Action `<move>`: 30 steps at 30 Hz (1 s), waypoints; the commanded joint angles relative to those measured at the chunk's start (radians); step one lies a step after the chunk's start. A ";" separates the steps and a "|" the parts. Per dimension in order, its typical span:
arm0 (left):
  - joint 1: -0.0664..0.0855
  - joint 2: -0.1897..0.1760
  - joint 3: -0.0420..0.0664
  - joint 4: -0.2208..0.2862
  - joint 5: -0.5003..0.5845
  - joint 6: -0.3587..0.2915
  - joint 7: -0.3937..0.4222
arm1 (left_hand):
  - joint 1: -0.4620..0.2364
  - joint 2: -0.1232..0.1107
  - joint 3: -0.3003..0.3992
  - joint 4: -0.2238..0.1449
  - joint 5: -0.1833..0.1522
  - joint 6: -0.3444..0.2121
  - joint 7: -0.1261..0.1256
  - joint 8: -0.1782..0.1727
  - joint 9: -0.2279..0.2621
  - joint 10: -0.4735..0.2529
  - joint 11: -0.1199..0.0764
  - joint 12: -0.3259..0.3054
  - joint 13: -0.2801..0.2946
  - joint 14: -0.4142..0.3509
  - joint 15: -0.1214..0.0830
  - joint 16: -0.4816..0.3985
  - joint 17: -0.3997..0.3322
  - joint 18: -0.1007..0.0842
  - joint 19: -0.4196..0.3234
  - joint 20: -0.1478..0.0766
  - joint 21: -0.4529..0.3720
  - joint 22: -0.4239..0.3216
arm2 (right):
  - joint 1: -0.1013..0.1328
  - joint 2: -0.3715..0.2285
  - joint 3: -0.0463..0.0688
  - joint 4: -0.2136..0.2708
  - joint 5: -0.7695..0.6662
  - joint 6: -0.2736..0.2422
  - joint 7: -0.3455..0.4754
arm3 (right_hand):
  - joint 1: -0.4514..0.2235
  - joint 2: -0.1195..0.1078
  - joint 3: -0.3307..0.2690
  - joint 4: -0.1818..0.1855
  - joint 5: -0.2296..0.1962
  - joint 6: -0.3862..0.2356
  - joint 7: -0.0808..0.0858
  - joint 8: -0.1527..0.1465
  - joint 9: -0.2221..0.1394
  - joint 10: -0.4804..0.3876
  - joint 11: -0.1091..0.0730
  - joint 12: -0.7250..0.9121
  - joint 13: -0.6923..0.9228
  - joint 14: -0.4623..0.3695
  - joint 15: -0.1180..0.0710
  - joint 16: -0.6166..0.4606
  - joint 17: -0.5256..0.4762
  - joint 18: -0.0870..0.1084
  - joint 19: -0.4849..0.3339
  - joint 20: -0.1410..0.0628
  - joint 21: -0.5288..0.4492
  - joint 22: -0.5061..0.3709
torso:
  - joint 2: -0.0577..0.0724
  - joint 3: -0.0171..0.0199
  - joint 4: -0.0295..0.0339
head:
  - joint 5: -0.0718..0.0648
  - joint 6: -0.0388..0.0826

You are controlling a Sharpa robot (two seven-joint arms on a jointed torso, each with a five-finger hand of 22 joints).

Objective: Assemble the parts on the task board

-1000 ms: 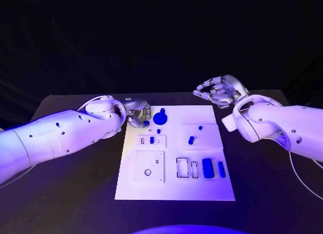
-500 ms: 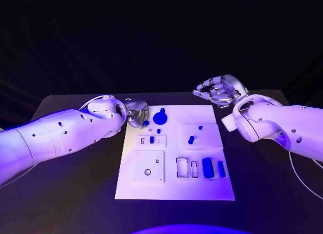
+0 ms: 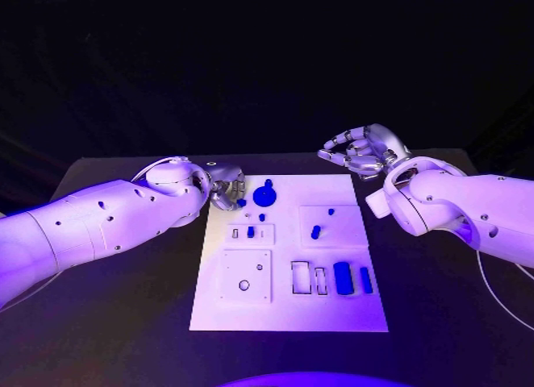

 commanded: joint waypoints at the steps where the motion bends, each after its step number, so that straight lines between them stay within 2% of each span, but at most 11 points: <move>1: -0.002 0.004 -0.002 -0.004 -0.004 0.038 -0.015 | 0.012 0.003 0.006 0.001 -0.007 0.012 0.000 -0.004 -0.005 0.005 0.001 0.006 -0.001 0.010 -0.001 0.009 0.002 0.011 0.008 -0.001 0.008 0.003 | -0.001 0.001 0.000 0.002 -0.004 0.015 0.004 | 0.003 0.009 -0.003 -0.002 0.005 -0.008 0.001 0.006 -0.001 -0.003 -0.003 -0.002 0.039 0.087 -0.004 -0.004 0.190 0.006 0.055 -0.006 -0.001 0.204 | 0.000 -0.0007 -0.0001 | -0.001 -0.001; 11: -0.003 0.014 -0.002 -0.009 0.009 0.060 -0.018 | 0.012 0.006 0.014 0.008 -0.005 0.026 -0.005 -0.008 -0.013 0.016 -0.004 0.010 -0.007 0.013 -0.004 0.018 0.008 0.011 0.008 -0.003 0.021 0.017 | -0.001 0.002 0.000 0.002 -0.004 0.018 0.004 | 0.004 0.010 -0.003 -0.001 0.005 -0.008 0.000 0.006 -0.002 -0.001 -0.003 0.000 0.041 0.088 -0.004 -0.004 0.191 0.005 0.057 -0.006 0.003 0.206 | 0.001 -0.0005 0.0004 | -0.002 -0.002; 17: -0.004 0.015 -0.002 -0.014 0.024 0.044 -0.016 | 0.032 0.017 0.054 0.005 -0.002 0.073 -0.016 -0.029 -0.036 0.055 -0.018 0.020 -0.019 0.064 -0.017 0.060 0.078 -0.002 0.057 -0.011 0.090 0.105 | -0.001 0.002 0.000 0.001 -0.004 0.019 0.004 | 0.004 0.010 -0.003 -0.001 0.005 -0.008 0.000 0.006 -0.002 -0.001 -0.003 0.000 0.041 0.088 -0.004 -0.004 0.191 0.005 0.057 -0.006 0.003 0.206 | 0.000 0.0000 0.0003 | -0.002 -0.001; 23: -0.005 0.011 -0.002 -0.017 0.056 0.003 -0.003 | 0.047 0.031 0.124 -0.012 0.001 0.127 -0.027 -0.036 -0.044 0.089 -0.033 0.012 -0.035 0.099 -0.030 0.082 0.122 -0.010 0.087 -0.022 0.140 0.165 | -0.001 0.002 0.000 0.000 -0.004 0.019 0.004 | 0.004 0.010 -0.003 -0.001 0.005 -0.008 0.000 0.006 -0.002 -0.001 -0.003 0.000 0.041 0.088 -0.004 -0.004 0.191 0.005 0.057 -0.006 0.003 0.206 | 0.000 -0.0002 0.0007 | -0.003 0.000; 26: -0.006 0.006 -0.002 -0.016 0.081 -0.029 0.008 | 0.038 0.023 0.183 -0.030 0.003 0.146 -0.029 -0.050 -0.049 0.104 -0.035 0.003 -0.045 0.111 -0.036 0.088 0.136 -0.014 0.093 -0.028 0.166 0.190 | -0.001 0.002 0.000 0.000 -0.004 0.019 0.003 | 0.004 0.010 -0.003 -0.001 0.005 -0.007 0.000 0.007 -0.002 -0.001 -0.003 0.000 0.041 0.088 -0.004 -0.004 0.191 0.005 0.057 -0.006 0.002 0.206 | -0.001 -0.0004 0.0007 | -0.002 0.001; 30: -0.009 -0.005 -0.001 -0.011 0.132 -0.088 0.030 | 0.018 0.012 0.220 -0.045 0.004 0.156 -0.029 -0.062 -0.052 0.116 -0.038 0.012 -0.043 0.137 -0.037 0.103 0.174 -0.019 0.113 -0.031 0.197 0.231 | -0.002 0.003 -0.001 0.000 -0.004 0.020 0.002 | 0.005 0.010 -0.003 -0.001 0.005 -0.007 0.000 0.007 -0.002 0.000 -0.003 0.001 0.042 0.088 -0.004 -0.004 0.191 0.005 0.057 -0.006 0.002 0.206 | -0.001 -0.0010 0.0009 | -0.004 0.004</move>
